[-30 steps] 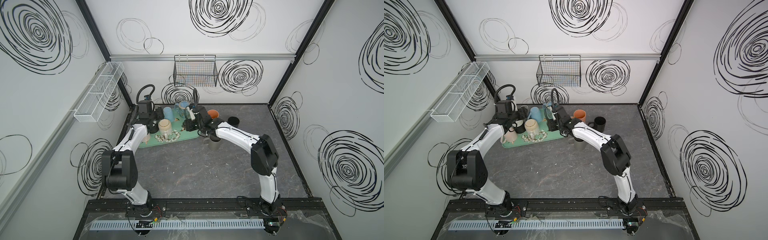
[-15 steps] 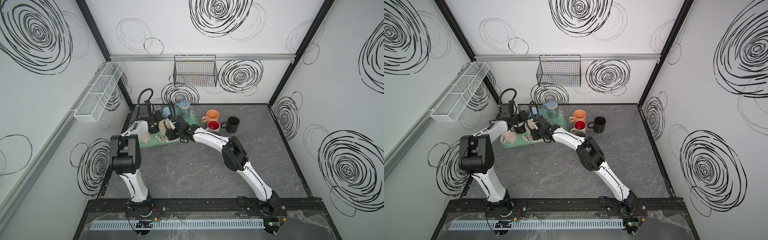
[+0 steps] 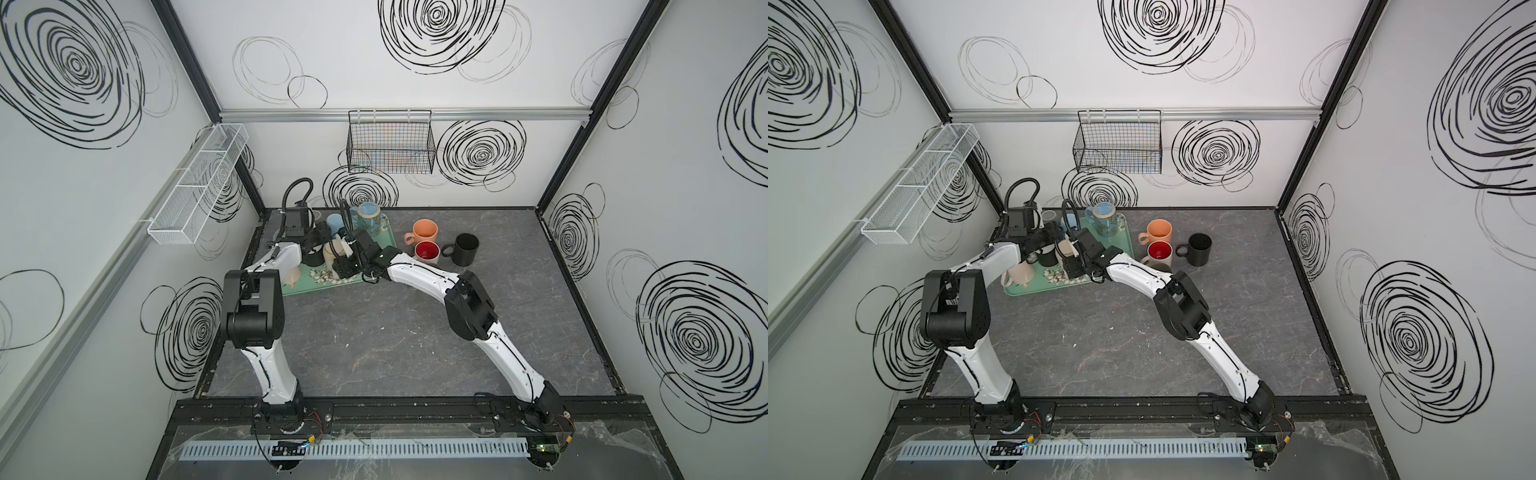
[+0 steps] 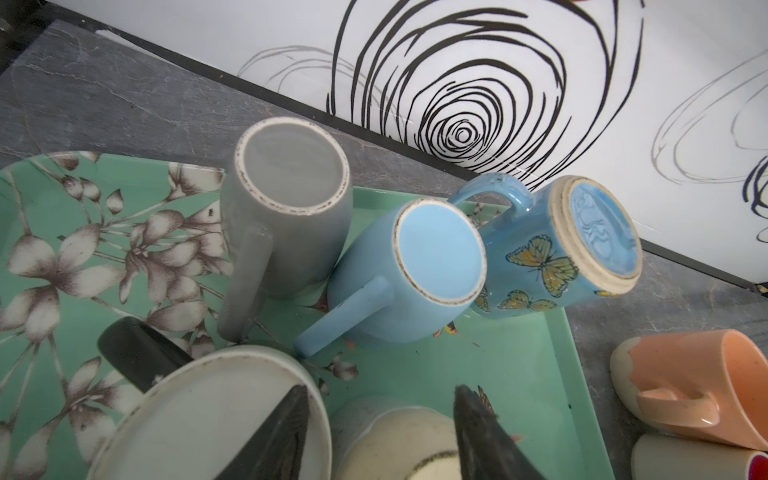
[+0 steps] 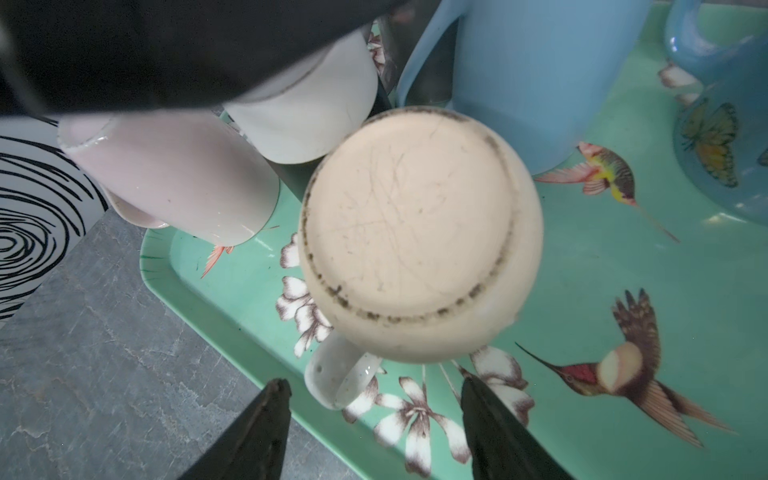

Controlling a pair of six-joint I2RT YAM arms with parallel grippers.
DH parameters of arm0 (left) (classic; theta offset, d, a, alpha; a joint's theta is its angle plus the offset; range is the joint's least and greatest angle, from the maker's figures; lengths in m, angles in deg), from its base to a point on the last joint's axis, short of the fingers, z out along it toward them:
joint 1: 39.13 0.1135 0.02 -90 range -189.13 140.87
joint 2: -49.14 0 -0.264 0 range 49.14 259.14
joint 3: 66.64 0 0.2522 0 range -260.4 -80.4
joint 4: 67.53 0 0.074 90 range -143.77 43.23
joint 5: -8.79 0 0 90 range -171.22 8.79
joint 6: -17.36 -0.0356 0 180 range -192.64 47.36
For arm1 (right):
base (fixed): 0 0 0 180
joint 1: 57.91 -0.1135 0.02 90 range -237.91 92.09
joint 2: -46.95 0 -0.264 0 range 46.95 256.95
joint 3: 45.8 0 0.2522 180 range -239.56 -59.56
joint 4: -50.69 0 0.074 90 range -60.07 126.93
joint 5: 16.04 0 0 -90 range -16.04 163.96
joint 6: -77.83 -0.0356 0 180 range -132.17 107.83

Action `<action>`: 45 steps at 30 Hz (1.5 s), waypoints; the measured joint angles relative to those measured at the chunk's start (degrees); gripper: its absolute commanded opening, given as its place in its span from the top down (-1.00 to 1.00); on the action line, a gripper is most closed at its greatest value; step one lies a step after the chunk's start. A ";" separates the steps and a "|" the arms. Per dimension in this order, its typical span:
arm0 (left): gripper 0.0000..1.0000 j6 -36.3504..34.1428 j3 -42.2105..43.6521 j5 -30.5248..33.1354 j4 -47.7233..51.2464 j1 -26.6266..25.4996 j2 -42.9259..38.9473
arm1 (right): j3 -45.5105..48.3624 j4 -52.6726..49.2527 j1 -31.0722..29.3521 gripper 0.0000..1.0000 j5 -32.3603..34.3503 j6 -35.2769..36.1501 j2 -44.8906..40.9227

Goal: Turn the mug right side up
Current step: 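Lower the right gripper onto the upside-down cream speckled mug's handle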

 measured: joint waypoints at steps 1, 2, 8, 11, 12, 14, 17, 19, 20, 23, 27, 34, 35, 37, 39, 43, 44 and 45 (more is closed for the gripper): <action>-0.17 0.02 0.00 -0.02 0.11 -0.02 -0.07 | -0.13 0.11 -0.02 -0.46 0.00 0.04 0.20; -0.17 0.02 0.00 -0.04 0.33 -0.07 -0.15 | -0.26 0.20 -0.04 -0.48 -0.02 0.13 0.42; -0.18 0.00 0.00 -0.15 2.38 -0.11 -0.92 | -0.48 0.26 -0.35 -0.47 1.11 0.39 2.23; -0.18 -0.02 0.00 -0.24 3.96 -0.11 -1.53 | -1.22 0.02 -0.33 -0.31 2.14 1.18 3.10; -0.18 -0.04 0.02 -0.28 4.72 -0.09 -1.86 | -1.29 -0.24 -0.33 -0.20 2.47 1.40 3.17; -0.18 -0.28 0.09 -0.28 5.84 -0.02 -2.58 | -1.31 -0.24 -0.33 0.00 2.91 1.86 3.15; -0.19 -0.68 0.33 -0.24 6.93 0.07 -3.98 | 1.53 0.85 -0.04 0.27 3.82 3.13 1.81; -0.19 -0.87 0.66 -0.20 7.13 0.07 -5.01 | 5.09 1.73 0.13 0.36 4.59 3.76 0.09; -0.19 -1.07 0.85 -0.17 7.19 0.07 -5.53 | 6.78 2.10 0.24 0.36 5.11 4.09 -0.72; -0.20 -1.51 1.44 -0.15 7.28 0.07 -6.73 | 8.63 2.19 0.46 0.21 6.19 4.98 -1.77; -0.21 -2.12 3.30 -0.11 7.63 0.20 -8.50 | 8.00 1.68 0.52 -0.06 7.39 6.10 -1.75; -0.22 -2.60 7.21 -0.17 8.07 0.79 -11.89 | 2.62 1.18 0.59 -0.07 8.46 7.15 -1.53; -0.22 -2.62 7.72 -0.22 8.07 0.94 -12.48 | 1.84 1.16 0.59 -0.05 8.50 7.37 -1.44; -0.22 -2.64 8.52 -0.31 8.07 1.22 -13.46 | 0.74 1.16 0.59 -0.03 8.63 7.67 -1.22; -0.22 -2.71 9.18 -0.37 8.09 1.60 -14.36 | -0.24 0.92 0.59 -0.05 8.68 7.85 -0.70; -0.22 -2.84 10.14 -0.57 8.07 2.14 -15.76 | -1.97 0.11 0.57 -0.15 8.63 8.28 1.33; -0.22 -2.89 10.43 -0.63 8.09 2.23 -16.20 | -2.16 -0.07 0.59 -0.16 8.66 8.35 1.97; -0.22 -2.93 10.54 -0.72 8.15 2.29 -16.44 | -2.25 -0.24 0.57 -0.16 8.66 8.41 2.40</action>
